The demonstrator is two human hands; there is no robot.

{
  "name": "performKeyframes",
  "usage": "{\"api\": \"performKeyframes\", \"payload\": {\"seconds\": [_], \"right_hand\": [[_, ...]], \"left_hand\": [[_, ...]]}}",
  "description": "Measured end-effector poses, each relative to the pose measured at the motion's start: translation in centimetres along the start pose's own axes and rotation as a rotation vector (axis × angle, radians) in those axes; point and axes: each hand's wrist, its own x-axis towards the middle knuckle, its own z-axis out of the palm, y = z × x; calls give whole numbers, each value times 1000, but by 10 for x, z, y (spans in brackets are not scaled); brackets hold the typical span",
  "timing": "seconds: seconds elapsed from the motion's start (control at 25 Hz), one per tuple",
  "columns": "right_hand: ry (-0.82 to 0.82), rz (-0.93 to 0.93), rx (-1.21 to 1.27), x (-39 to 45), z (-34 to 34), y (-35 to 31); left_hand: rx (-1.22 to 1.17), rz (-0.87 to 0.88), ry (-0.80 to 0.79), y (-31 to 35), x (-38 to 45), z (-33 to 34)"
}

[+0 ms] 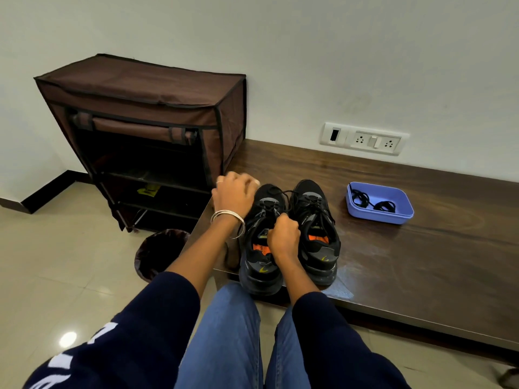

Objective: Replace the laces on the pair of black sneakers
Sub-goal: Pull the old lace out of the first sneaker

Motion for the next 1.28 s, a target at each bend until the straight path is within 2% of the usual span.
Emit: {"api": "performKeyframes", "payload": {"seconds": [0.08,0.16,0.28,0.44,0.56,0.68,0.76,0.84,0.92,1.0,1.08,1.12,1.2,1.28], "right_hand": [[-1,-12,-13,-2,0,0],[-1,-20,-28,-2,-1,0],[1,-12,-34,0,-3,-1],[5,-2,-32,1,0,1],[8,-5,-12,1,2,2],[15,-2,-14,0,0,1],[11,-3,-21,0,-1,2],[9,0,-23,1,-1,2],[10,6,-30,0,0,0],[4,2,-42,-1,1,-2],[1,5,-39,-1,0,-1],[4,9,-35,-1,0,0],[11,6,-42,-1,0,1],[16,0,-51,0,0,2]], "left_hand": [[321,226,-197,6,-7,10],[550,346,-266,15,-13,21],[563,272,-279,27,-13,26],[583,131,-418,43,-7,21],[678,175,-477,47,-7,25],[559,150,-505,41,-5,19],[276,-43,-369,31,-8,8],[-11,-321,-87,15,-10,-8],[-160,-474,156,-5,-9,-19],[-233,-383,230,-15,-11,-22],[-178,-162,196,-12,-14,-16],[-99,-47,135,-7,-16,-11],[137,145,-100,6,-17,2],[403,217,-335,20,-20,15]]}}
